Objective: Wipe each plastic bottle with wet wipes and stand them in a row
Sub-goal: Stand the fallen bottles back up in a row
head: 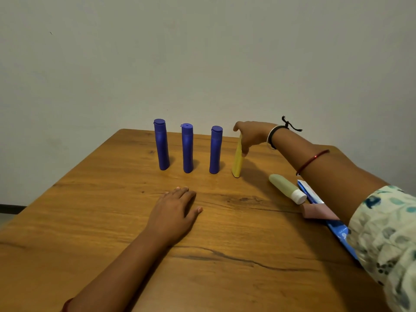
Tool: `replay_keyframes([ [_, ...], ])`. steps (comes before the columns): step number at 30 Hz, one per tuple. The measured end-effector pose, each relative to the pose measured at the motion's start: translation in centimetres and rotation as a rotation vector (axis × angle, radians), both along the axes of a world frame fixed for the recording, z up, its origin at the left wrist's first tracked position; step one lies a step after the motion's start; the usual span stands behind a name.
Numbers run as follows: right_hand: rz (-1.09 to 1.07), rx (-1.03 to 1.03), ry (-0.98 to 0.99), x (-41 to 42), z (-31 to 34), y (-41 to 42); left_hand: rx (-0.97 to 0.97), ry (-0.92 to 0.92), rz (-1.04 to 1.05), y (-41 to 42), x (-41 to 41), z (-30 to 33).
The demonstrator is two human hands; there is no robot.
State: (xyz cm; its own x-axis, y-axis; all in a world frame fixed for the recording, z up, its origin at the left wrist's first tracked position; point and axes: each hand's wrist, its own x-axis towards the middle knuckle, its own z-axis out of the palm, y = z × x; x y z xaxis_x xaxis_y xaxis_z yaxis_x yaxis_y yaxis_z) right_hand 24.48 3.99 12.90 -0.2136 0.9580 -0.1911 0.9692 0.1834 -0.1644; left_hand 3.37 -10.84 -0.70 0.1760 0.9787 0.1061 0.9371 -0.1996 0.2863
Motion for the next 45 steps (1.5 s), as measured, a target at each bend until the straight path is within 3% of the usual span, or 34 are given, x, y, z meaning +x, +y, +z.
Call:
replay_keyframes([
  [19,-0.033,-0.056,0.168,0.9,0.8,-0.9,0.007,0.003,0.006,-0.3,0.2,0.1],
  [27,-0.138,0.108,0.105,6.4,-0.4,-3.8,-0.009,0.030,-0.036,-0.8,1.6,0.2],
  [36,-0.326,-0.067,-0.086,10.9,-5.9,-7.4,-0.037,0.046,-0.166,0.4,7.9,0.5],
  [42,-0.274,-0.023,-0.196,11.1,-7.5,-8.2,-0.031,0.012,-0.149,0.9,8.5,-0.1],
  [45,-0.262,-0.016,-0.142,11.0,-7.8,-7.8,-0.043,-0.015,-0.152,0.9,8.2,-0.5],
])
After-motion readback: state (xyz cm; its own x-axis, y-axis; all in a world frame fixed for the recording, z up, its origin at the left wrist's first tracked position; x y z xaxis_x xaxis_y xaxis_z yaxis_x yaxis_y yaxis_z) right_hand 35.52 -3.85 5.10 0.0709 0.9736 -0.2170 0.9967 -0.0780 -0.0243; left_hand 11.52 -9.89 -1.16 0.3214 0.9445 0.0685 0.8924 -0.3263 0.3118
